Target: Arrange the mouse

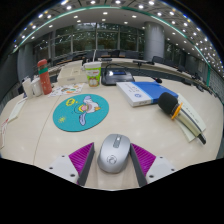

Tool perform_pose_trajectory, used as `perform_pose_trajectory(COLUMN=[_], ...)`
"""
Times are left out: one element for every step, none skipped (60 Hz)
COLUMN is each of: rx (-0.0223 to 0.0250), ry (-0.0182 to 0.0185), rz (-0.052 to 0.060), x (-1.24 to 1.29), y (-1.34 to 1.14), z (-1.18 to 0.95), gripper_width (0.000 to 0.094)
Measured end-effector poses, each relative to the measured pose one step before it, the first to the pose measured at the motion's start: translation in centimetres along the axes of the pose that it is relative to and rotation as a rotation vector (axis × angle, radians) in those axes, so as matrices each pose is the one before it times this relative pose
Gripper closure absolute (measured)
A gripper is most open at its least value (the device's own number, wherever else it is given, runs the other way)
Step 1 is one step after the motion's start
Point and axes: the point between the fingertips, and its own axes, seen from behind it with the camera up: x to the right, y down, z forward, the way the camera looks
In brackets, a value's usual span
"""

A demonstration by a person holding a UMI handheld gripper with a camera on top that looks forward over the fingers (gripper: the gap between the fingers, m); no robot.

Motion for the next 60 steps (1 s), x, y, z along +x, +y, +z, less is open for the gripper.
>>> perform_pose_trajectory(rx=[0.00385, 0.00293, 0.00074, 0.00321, 0.00126, 0.00109, 0.00257, -0.00021, -0.00068, -0.00033, -0.00159, -0.00154, -0.00235, -0.00181, -0.00161, -0.00246, 0.00026, -0.00118, -0.00048, -0.00103, -0.00231, 0.00013, -0.00238, -0.00217, -0.00209, -0.00046, 0.0009, 0.00272, 0.00254, 0.00528, 0.01263, 0.01618, 0.01212, 0.01255, 0.0172, 0.02228, 0.02239, 0.01762, 0.01521, 0.0164, 0.0189, 0.01474, 0.01724, 0.01302, 0.00999, 0.00957, 0.00739, 0.00706, 0.00189, 0.00065, -0.00818, -0.0058, -0.00777, -0.00989, -0.01171, -0.01339, -0.01244, -0.00428, -0.01266, -0.01452], ry=[0.0009, -0.00209, -0.00101, 0.00196, 0.00383, 0.002, -0.00361, -0.00159, -0.00135, -0.00146, -0.00064, -0.00164, -0.00039, -0.00034, 0.00011, 0.00193, 0.0024, 0.00401, 0.00374, 0.00392, 0.00287, 0.00274, 0.00104, -0.00379, -0.00489, -0.0047, -0.00258, -0.00086, -0.0025, -0.00135, 0.00177, 0.00321, -0.00241, -0.00911, -0.00657, -0.00198, -0.00265, -0.00603, -0.00616, -0.00209, -0.00316, -0.00671, -0.00893, -0.0104, -0.00987, -0.00924, -0.00864, -0.00772, -0.00847, -0.00608, -0.00682, -0.00663, -0.00808, -0.00868, -0.00799, -0.00631, -0.00338, -0.00021, 0.00074, 0.00055], rz=[-0.0036, 0.0016, 0.0018, 0.0007, -0.0017, -0.0019, 0.0024, 0.0032, 0.0027, 0.0018, -0.0005, -0.0012, -0.0025, -0.0038, -0.0049, -0.0062, -0.0069, -0.0084, -0.0086, -0.0107, -0.0142, -0.0141, -0.0125, -0.0053, -0.0006, 0.0056, 0.0083, 0.0059, 0.0007, -0.0016, -0.0007, 0.0008, -0.0018, 0.0006, 0.0059, 0.0102, 0.0092, 0.0042, 0.0012, 0.0008, 0.0031, 0.0035, 0.0045, 0.0045, 0.0046, 0.0052, 0.0045, 0.0036, 0.0016, 0.0009, 0.0017, 0.0032, 0.0047, 0.0054, 0.0057, 0.0047, 0.0035, 0.0012, -0.0011, -0.0036], x=[-0.011, -0.127, 0.06, 0.077, 0.1, 0.063, -0.074, -0.034, -0.011, -0.027, -0.03, -0.018, -0.003, -0.014, -0.019, -0.002, -0.05, 0.004, -0.014, -0.025, -0.018, -0.034, -0.061, -0.074, -0.127, -0.132, -0.102, -0.051, -0.096, -0.084, 0.017, 0.023, -0.266, -0.242, -0.192, -0.126, -0.18, -0.251, -0.3, -0.251, -0.265, -0.34, -0.367, -0.424, -0.413, -0.422, -0.413, -0.521, -0.419, -0.507, -0.255, -0.343, -0.343, -0.358, -0.309, -0.279, -0.171, -0.215, -0.018, -0.071], y=[-0.095, -0.123, -0.052, -0.066, -0.019, -0.029, -0.07, 0.01, -0.007, -0.024, 0.006, -0.038, -0.013, -0.032, -0.034, 0.0, -0.031, -0.034, -0.05, -0.048, -0.039, -0.108, -0.033, -0.007, -0.079, -0.153, -0.242, -0.334, -0.388, -0.514, -0.693, -0.851, -0.864, -0.875, -1.018, -1.22, -1.255, -1.123, -1.111, -1.141, -1.139, -1.065, -0.947, -0.799, -0.701, -0.627, -0.502, -0.509, -0.223, -0.079, -0.056, 0.184, 0.297, 0.412, 0.508, 0.567, 0.585, 1.011, 0.488, 0.499], z=[0.069, 0.098, 0.064, 0.073, 0.054, 0.029, 0.039, 0.03, 0.011, 0.039, 0.019, 0.008, 0.008, 0.007, 0.007, -0.001, -0.033, 0.018, -0.01, 0.011, -0.004, 0.016, -0.002, -0.056, -0.015, -0.061, -0.108, -0.11, -0.13, -0.167, -0.225, -0.212, 0.008, -0.216, -0.188, -0.15, -0.103, -0.019, 0.056, 0.192, 0.17, 0.417, 0.313, 0.39, 0.436, 0.483, 0.547, 0.567, 0.63, 0.307, 0.995, 0.755, 0.781, 0.765, 0.765, 0.717, 0.679, 0.405, 0.644, 0.508], gripper_width=[0.0245, 0.0272, 0.03, 0.0335, 0.0376, 0.0415, 0.042, 0.0423, 0.0434, 0.0439, 0.0447, 0.0457, 0.0465, 0.048, 0.0486, 0.0501, 0.0516, 0.0522, 0.0535, 0.0541, 0.0554, 0.0562, 0.0562, 0.0572, 0.0578, 0.0577, 0.0577, 0.0589, 0.0594, 0.0592, 0.0592, 0.0593, 0.0593, 0.0594, 0.0594, 0.0593, 0.0594, 0.0594, 0.0593, 0.0593, 0.0593, 0.0592, 0.0594, 0.0594, 0.0594, 0.0594, 0.0594, 0.0595, 0.0594, 0.0596, 0.0596, 0.0594, 0.0595, 0.0595, 0.0595, 0.0596, 0.0596, 0.0594, 0.0595, 0.0594])
